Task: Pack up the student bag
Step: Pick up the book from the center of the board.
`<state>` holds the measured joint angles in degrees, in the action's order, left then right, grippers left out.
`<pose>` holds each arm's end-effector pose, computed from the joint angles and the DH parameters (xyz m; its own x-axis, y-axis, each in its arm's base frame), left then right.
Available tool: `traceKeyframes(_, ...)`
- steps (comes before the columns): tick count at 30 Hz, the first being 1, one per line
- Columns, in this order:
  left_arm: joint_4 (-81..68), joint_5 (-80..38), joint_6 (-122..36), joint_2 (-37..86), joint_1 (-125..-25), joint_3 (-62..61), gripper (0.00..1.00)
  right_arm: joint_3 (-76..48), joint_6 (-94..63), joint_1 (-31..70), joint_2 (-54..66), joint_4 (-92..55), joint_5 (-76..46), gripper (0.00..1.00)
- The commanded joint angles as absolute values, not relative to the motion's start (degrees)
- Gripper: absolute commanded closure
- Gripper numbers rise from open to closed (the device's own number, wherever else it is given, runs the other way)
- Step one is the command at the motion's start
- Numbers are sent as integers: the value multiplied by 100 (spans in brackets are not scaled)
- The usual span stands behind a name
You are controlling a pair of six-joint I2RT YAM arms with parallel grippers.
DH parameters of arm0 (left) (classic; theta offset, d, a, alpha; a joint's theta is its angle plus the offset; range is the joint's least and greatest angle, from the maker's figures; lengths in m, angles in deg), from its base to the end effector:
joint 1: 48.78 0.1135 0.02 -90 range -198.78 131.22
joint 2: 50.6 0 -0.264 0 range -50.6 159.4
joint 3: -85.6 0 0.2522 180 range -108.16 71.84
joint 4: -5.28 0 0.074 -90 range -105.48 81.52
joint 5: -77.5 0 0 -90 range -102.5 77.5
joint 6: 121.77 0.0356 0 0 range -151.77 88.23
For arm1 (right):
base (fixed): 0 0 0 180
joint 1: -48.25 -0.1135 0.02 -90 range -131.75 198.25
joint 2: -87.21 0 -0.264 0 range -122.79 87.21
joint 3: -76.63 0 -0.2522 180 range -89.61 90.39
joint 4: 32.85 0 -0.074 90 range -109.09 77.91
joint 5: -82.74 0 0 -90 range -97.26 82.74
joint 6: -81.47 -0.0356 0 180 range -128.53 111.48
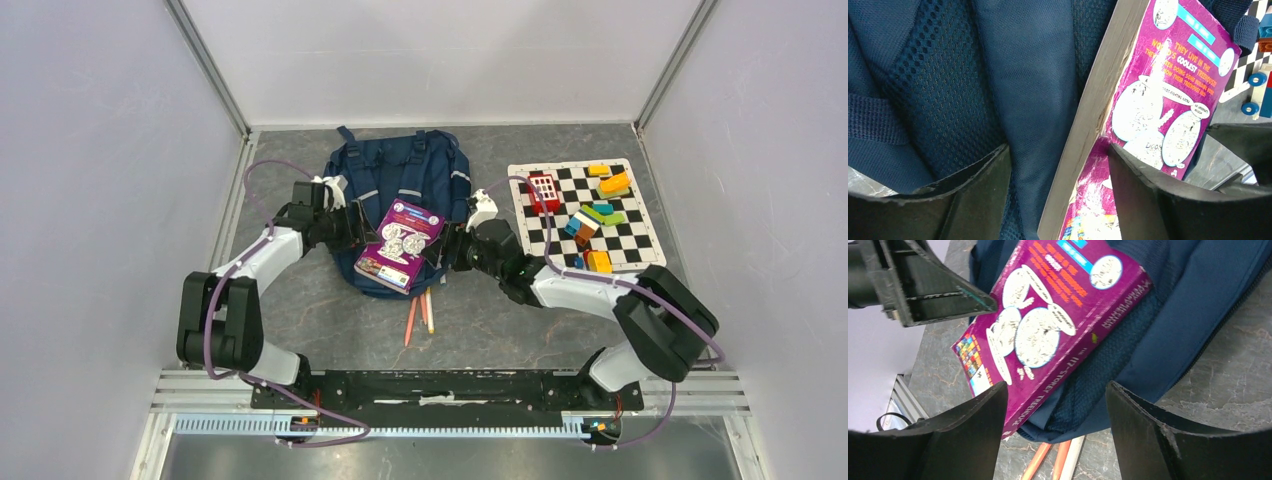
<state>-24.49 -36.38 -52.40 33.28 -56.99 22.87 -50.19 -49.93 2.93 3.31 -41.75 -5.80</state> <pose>0.2892 -0.0563 0.2023 -0.8540 -0.2023 -0.4793 0.0879 0.8519 -0.5162 0.2190 0.2201 0.2064 -0.6551 0.2777 -0.7026 -0.3479 0.7147 0.6068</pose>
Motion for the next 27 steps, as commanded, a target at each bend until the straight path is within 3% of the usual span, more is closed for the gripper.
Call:
traceKeyframes(1,-2597,-3810,-5032,3474,-5860,2173,33,-4836,-5580,413,4,-4518,-839,24)
traceKeyframes(5,-2597,-3798,-5028,3498,-5880,2180,47,-4949,-5770,461,-204,-4799,-805,24)
traceKeyframes(9,-2606,-3816,-5030,3550,-5898,2182,53,-4867,-5890,558,-570,-5263,-1089,26)
traceKeyframes(18,-2657,-3781,-4970,3618,-5985,2164,56,-4278,-5767,703,-1245,-5815,-1489,37)
traceKeyframes(25,-2661,-3685,-4909,3558,-6056,2191,57,-3711,-5681,762,-1663,-5637,-1532,36)
traceKeyframes(27,-2667,-3682,-4892,3560,-6073,2191,56,-3632,-5687,756,-1702,-5613,-1563,41)
